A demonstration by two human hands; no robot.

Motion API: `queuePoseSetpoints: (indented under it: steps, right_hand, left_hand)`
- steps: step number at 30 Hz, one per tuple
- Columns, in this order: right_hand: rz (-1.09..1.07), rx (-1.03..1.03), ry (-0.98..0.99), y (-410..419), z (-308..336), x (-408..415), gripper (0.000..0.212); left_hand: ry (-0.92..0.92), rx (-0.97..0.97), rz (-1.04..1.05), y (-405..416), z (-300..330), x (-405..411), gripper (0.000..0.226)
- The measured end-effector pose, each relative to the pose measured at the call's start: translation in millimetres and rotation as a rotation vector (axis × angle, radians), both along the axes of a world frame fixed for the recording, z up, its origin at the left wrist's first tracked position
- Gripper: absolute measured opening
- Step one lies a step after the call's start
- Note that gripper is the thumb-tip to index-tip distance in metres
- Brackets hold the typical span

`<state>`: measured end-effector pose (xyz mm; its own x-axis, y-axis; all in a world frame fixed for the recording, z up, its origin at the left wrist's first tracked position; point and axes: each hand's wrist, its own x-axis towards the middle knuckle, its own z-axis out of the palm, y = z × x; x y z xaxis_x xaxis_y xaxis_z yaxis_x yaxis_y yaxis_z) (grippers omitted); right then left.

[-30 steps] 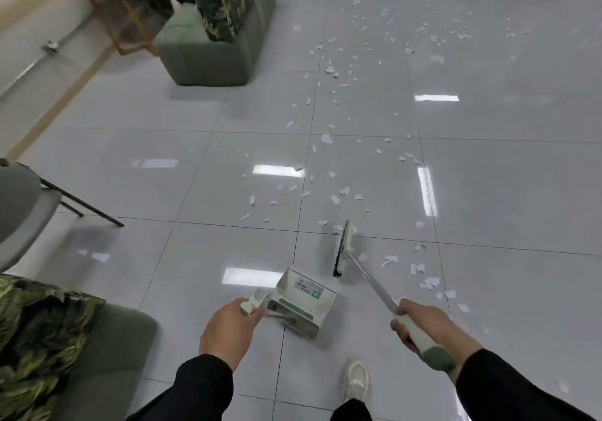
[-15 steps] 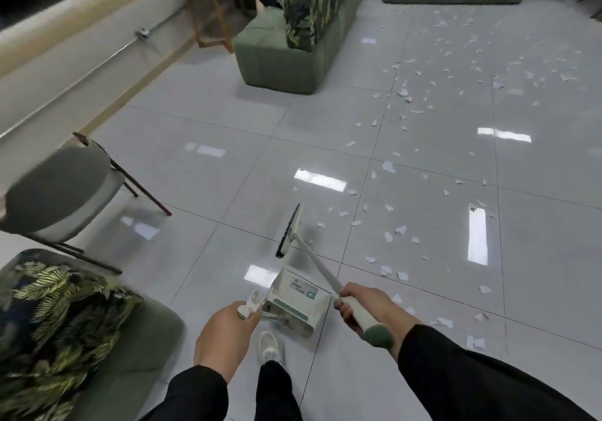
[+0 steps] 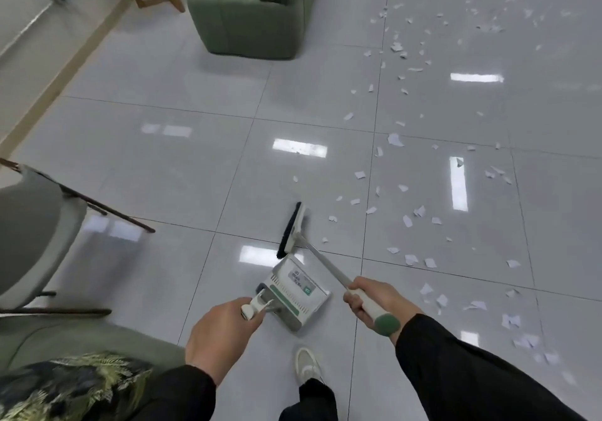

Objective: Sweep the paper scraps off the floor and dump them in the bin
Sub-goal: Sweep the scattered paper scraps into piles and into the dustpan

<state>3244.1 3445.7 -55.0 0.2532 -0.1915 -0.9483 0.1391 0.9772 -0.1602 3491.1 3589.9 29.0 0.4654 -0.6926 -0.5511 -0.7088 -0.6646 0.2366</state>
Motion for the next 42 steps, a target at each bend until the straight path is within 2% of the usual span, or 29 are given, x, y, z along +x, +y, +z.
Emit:
queuePoseSetpoints:
  steps: [5, 8, 19, 27, 35, 39, 42]
  right_hand:
    - [-0.134, 0.019, 0.071, -13, 11, -47, 0.034]
    - [-0.218, 0.017, 0.119, -13, 25, -85, 0.028]
    - [-0.487, 0.013, 0.267, 16, 56, -250, 0.023]
    - [-0.465, -0.045, 0.37, 16, 83, -313, 0.019]
    - [-0.388, -0.069, 0.259, -14, 87, -328, 0.018]
    - [-0.415, -0.011, 0.18, -27, 67, -351, 0.023]
    - [-0.42, 0.036, 0.203, -21, 57, -385, 0.022]
  left_hand:
    - [0.012, -0.014, -0.101, -40, -5, 6, 0.031]
    - [0.019, -0.027, -0.172, -64, -8, -4, 0.035]
    - [0.086, -0.056, -0.361, -147, -12, -100, 0.035]
    - [0.111, -0.084, -0.355, -185, -5, -165, 0.035]
    - [0.096, -0.059, -0.366, -208, -2, -221, 0.029]
    - [0.068, -0.03, -0.406, -218, -4, -244, 0.032]
    - [0.061, 0.0, -0.442, -227, -7, -264, 0.033]
